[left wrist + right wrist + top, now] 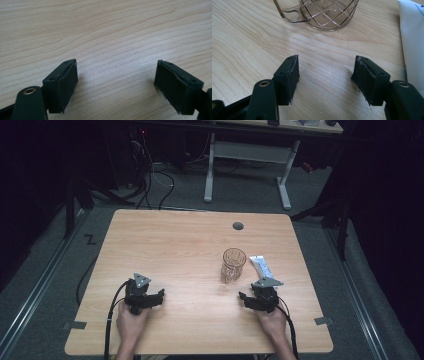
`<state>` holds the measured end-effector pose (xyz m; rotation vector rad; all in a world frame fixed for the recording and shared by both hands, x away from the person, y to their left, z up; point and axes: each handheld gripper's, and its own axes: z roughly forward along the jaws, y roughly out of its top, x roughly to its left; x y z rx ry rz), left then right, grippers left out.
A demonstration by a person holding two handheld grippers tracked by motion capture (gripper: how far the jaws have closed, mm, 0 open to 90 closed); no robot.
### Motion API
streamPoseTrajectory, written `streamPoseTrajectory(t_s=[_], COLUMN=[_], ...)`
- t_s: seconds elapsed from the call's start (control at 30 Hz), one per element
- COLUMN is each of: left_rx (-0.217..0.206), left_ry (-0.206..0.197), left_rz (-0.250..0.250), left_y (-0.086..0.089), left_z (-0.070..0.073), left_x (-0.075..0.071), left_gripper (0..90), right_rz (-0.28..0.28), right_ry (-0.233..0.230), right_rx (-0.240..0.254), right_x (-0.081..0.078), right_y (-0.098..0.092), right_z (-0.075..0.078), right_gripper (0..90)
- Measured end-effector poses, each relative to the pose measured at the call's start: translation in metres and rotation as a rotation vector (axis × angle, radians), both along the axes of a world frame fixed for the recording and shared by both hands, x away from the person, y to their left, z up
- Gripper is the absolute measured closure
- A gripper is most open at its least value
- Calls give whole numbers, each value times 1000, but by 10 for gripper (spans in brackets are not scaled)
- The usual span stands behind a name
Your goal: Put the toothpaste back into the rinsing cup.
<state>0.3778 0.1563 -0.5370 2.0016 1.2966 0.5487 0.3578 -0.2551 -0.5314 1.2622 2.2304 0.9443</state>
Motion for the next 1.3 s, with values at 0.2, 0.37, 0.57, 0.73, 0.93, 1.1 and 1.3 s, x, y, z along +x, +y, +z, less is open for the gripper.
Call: streamPoseTrajectory(t_s=[0.2,0.37,0.57,0.73,0.93,1.1,1.3], left_rx=[0,-2,-2,-2,-2,-2,-3], left_ry=[1,2,2,2,2,2,2], left_rz=[0,0,1,1,1,1,1], left_y=[0,0,0,0,0,0,0], left_z=[0,0,0,0,0,0,0], left_x=[0,0,0,0,0,0,0], left_gripper=[188,189,190,190,189,189,190], right_rz=[-6,-11,-15,-16,-17,-23,-26], right_ry=[0,1,1,2,-1,-6,-11], right_rx=[-1,-1,-1,-1,-2,-3,-3], right_x=[0,1,1,1,1,0,-1], right_y=[0,0,1,1,0,0,0], right_z=[0,0,0,0,0,0,0], right_gripper=[361,358,358,358,373,407,441])
